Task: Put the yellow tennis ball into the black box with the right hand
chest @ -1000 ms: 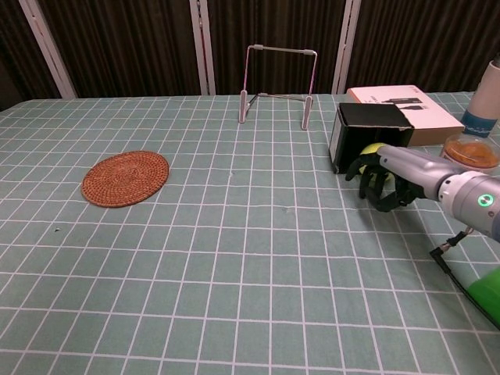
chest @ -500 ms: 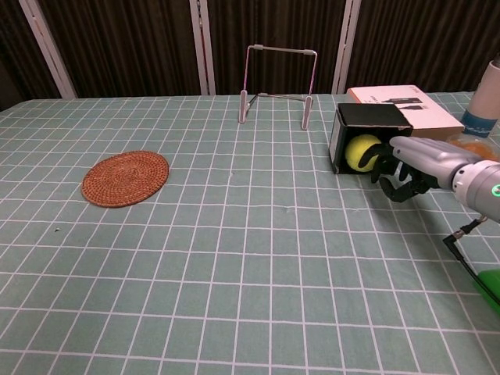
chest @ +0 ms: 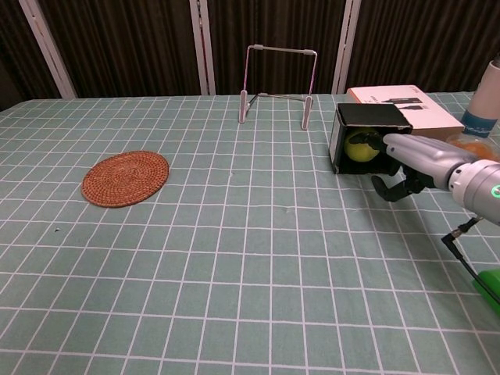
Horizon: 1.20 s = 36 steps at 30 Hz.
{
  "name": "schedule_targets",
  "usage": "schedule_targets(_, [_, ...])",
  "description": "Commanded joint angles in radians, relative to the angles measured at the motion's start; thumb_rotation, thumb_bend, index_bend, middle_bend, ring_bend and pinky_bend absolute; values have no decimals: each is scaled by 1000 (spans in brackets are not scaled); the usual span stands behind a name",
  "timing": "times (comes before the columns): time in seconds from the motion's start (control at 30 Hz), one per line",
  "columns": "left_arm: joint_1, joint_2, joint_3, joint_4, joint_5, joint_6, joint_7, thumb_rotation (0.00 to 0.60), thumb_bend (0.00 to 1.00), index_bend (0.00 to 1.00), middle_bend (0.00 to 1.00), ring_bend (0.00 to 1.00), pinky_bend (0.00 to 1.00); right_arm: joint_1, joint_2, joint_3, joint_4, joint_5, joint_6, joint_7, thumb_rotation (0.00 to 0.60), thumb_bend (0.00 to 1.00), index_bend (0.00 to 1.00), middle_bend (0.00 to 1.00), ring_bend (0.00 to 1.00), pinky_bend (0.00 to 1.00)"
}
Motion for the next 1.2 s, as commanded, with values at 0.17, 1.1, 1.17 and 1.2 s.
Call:
schedule_targets(0.17, [3,7,6,-4,12,6,-8,600,145,0,0,0,0,-38,77,-36,-132,3,26,-43,600,641,0,15,15,217])
schedule_targets(1.1, [66,58,66,-35,200,168,-70,600,145,0,0,0,0,-579,404,-311,-323,-455,818,38,600,331,0,0,0,0])
schedule_targets(1.17, [70,55,67,-36,205,176,-61,600,145,0,0,0,0,-582,417,-306,-327,-457,810,48,600,331,0,0,0,0])
schedule_targets(1.2, [72,54,68,-35,206,178,-57,600,144,0,0,0,0,-582,421,-304,-328,-459,806,49,600,331,0,0,0,0])
